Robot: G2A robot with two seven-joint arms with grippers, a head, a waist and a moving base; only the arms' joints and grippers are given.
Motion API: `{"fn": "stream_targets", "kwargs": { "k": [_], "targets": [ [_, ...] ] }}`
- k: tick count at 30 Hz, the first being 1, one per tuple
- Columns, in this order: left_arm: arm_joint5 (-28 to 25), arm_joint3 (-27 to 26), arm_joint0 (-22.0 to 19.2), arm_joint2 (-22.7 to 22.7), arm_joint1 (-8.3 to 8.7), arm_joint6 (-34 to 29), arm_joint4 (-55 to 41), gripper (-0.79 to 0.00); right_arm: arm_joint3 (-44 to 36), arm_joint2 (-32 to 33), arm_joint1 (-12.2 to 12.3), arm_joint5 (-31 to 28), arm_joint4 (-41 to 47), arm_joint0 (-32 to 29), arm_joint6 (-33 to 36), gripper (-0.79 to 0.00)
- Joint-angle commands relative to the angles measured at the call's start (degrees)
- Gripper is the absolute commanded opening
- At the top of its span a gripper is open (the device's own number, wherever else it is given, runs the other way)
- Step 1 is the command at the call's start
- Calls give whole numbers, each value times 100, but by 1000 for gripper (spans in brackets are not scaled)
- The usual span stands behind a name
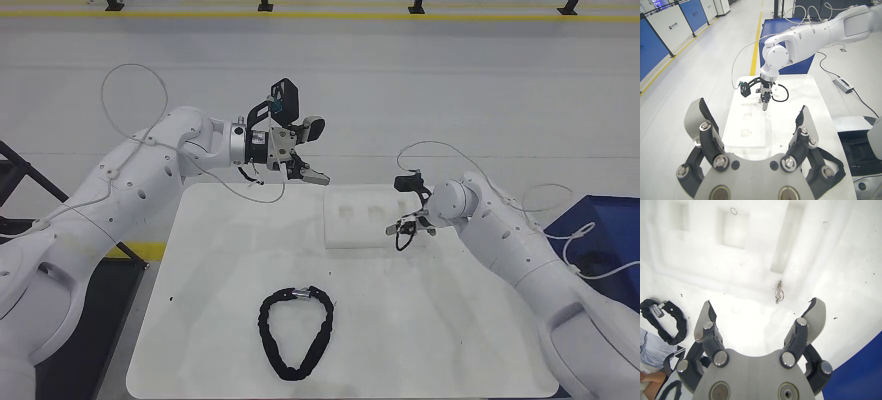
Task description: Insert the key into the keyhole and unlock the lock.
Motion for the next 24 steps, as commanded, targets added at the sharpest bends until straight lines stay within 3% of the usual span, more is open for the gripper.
{"fn": "stream_targets", "kwargs": {
  "k": [1,3,4,6,9,14,24],
  "targets": [
    [0,0,0,0,0,0,0,0,107,-20,-53,88,-36,31,21,-139],
    [0,0,0,0,0,0,0,0,208,-25,-104,115,-40,56,37,-185],
    [0,0,0,0,0,0,0,0,267,-25,-126,114,-40,65,43,-256],
    [0,0,0,0,0,0,0,0,387,-28,-171,147,-52,85,64,-317],
    [0,0,0,0,0,0,0,0,533,-40,-238,213,-81,111,102,-376],
    [0,0,0,0,0,0,0,0,765,-31,-344,156,-56,140,149,-453],
    [0,0,0,0,0,0,0,0,1228,-4,-550,143,-66,153,-58,-517]
  ]
}}
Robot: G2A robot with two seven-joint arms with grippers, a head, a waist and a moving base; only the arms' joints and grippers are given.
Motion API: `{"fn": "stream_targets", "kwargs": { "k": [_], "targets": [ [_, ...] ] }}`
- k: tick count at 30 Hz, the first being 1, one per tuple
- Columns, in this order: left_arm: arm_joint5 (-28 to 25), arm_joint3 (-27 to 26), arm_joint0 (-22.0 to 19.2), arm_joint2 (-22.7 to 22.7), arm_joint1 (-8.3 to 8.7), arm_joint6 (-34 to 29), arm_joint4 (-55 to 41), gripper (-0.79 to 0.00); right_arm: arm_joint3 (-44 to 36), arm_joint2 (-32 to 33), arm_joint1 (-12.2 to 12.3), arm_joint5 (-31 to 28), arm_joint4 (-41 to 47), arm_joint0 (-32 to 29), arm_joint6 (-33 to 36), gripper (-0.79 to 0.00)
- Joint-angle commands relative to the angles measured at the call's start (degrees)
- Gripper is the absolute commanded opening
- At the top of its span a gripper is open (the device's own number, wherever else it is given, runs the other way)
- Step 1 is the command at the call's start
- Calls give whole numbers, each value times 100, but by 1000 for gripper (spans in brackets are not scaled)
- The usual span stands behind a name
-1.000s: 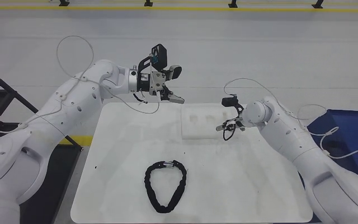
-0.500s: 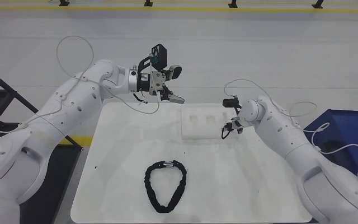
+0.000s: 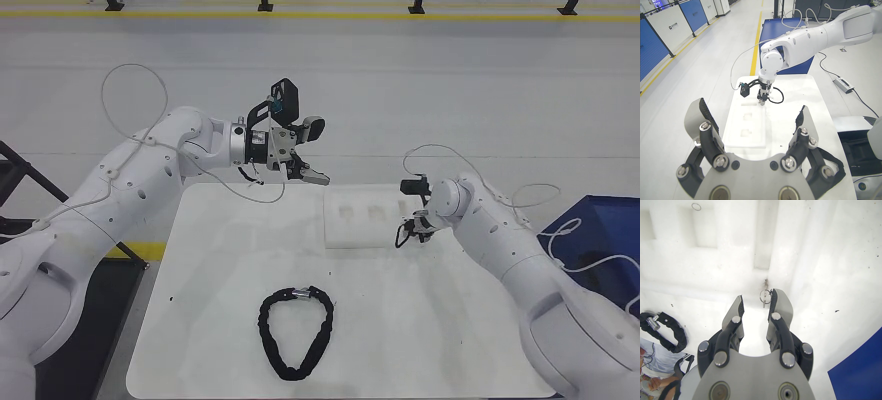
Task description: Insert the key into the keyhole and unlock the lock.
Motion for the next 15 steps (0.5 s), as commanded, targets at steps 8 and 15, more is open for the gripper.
{"fn": "stream_targets", "kwargs": {
  "k": [8,15],
  "targets": [
    [0,0,0,0,0,0,0,0,372,2,-182,192,-126,-1,-324,-683],
    [0,0,0,0,0,0,0,0,569,29,-292,171,-198,77,-316,-785]
  ]
}}
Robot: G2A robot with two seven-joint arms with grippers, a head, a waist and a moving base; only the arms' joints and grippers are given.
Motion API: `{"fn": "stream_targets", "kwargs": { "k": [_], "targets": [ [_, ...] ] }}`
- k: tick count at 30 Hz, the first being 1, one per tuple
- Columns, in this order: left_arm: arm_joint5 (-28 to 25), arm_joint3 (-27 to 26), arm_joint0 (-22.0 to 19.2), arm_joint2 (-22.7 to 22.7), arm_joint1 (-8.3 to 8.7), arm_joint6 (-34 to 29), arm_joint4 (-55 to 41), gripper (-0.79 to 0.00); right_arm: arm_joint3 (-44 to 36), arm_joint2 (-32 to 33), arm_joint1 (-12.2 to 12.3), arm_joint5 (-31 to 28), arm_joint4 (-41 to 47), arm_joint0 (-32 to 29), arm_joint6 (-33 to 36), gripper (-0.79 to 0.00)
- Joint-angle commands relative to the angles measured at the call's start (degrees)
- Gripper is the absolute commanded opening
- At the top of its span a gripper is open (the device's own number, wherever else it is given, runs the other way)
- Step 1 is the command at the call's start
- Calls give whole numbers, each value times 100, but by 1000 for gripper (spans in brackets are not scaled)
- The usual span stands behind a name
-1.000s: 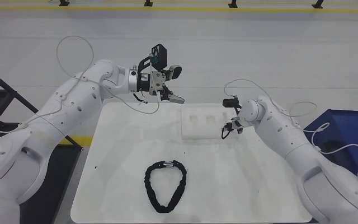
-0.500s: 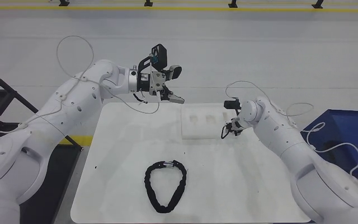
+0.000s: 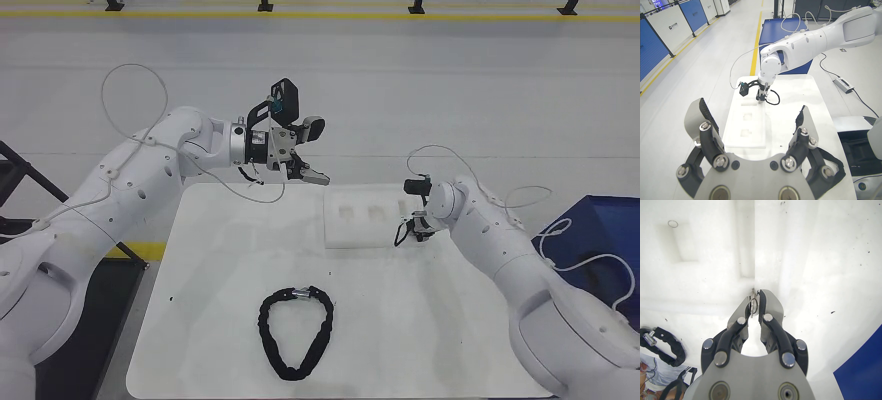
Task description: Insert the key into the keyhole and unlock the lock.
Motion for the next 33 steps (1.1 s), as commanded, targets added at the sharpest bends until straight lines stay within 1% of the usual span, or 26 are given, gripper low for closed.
{"fn": "stream_targets", "kwargs": {
  "k": [1,6,11,15,18,22,23,26,27,31,33],
  "targets": [
    [0,0,0,0,0,0,0,0,31,15,-20,-17,-28,47,18,-785],
    [0,0,0,0,0,0,0,0,77,72,-31,-152,-87,189,260,-785],
    [0,0,0,0,0,0,0,0,-13,153,14,-310,-163,341,591,-785],
    [0,0,0,0,0,0,0,0,-256,363,123,-650,1,423,802,-785],
    [0,0,0,0,0,0,0,0,-556,566,265,-856,81,444,922,-785],
    [0,0,0,0,0,0,0,0,-1173,976,547,-1189,255,291,1004,-785],
    [0,0,0,0,0,0,0,0,-1355,1090,634,-1202,242,237,1023,-785],
    [0,0,0,0,0,0,0,0,-2055,1619,931,-1480,488,-79,1046,-785],
    [0,0,0,0,0,0,0,0,-2357,1861,1034,-1727,770,-269,1097,-785],
    [0,0,0,0,0,0,0,0,-3387,2846,1474,-2040,1169,-1017,1243,-785],
    [0,0,0,0,0,0,0,0,-3975,3330,1648,-2170,1425,-1452,1269,-785]
  ]
}}
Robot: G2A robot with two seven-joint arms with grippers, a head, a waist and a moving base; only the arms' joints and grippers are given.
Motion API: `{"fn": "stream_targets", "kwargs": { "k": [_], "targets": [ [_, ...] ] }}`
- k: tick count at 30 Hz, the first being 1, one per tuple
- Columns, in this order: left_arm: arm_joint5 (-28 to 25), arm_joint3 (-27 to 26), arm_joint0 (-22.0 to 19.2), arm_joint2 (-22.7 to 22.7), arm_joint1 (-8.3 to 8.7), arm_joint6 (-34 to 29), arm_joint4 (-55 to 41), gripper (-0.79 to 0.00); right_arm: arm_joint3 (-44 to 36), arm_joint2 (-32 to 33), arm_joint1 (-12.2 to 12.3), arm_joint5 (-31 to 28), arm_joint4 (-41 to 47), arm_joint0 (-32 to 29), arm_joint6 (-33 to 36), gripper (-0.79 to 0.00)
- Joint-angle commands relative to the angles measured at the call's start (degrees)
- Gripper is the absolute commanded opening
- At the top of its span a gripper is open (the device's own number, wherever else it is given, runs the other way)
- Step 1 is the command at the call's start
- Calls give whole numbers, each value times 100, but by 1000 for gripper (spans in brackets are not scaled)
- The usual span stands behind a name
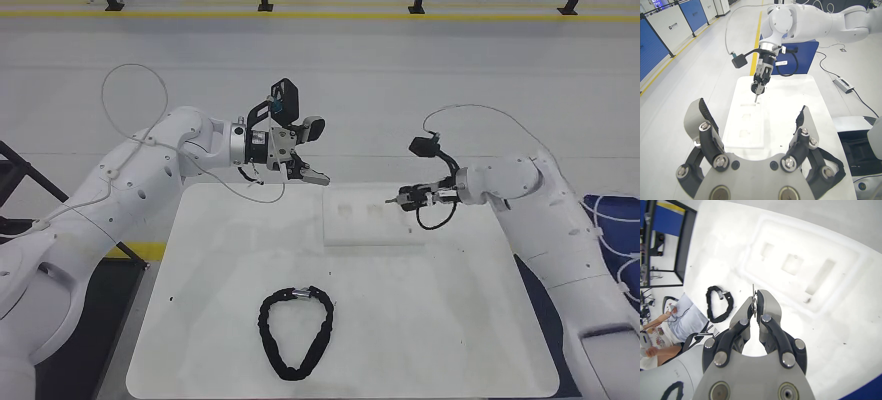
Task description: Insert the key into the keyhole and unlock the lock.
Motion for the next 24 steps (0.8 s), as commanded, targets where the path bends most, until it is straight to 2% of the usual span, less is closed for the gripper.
{"fn": "stream_targets", "kwargs": {
  "k": [1,4,5,9,14,19,24],
  "targets": [
    [0,0,0,0,0,0,0,0,-578,544,169,-112,237,-468,61,-785],
    [0,0,0,0,0,0,0,0,-1272,1175,345,-304,682,-1073,47,-785],
    [0,0,0,0,0,0,0,0,-1501,1354,380,-538,979,-1259,38,-785],
    [0,0,0,0,0,0,0,0,-1854,1951,499,-1181,1650,-1865,-126,-785],
    [0,0,0,0,0,0,0,0,-2347,2543,598,-1792,1914,-2477,-611,-785],
    [0,0,0,0,0,0,0,0,-2683,2832,640,-1918,1997,-2926,-1072,-785],
    [0,0,0,0,0,0,0,0,-2701,2838,643,-1916,1990,-2941,-1079,-785]
  ]
}}
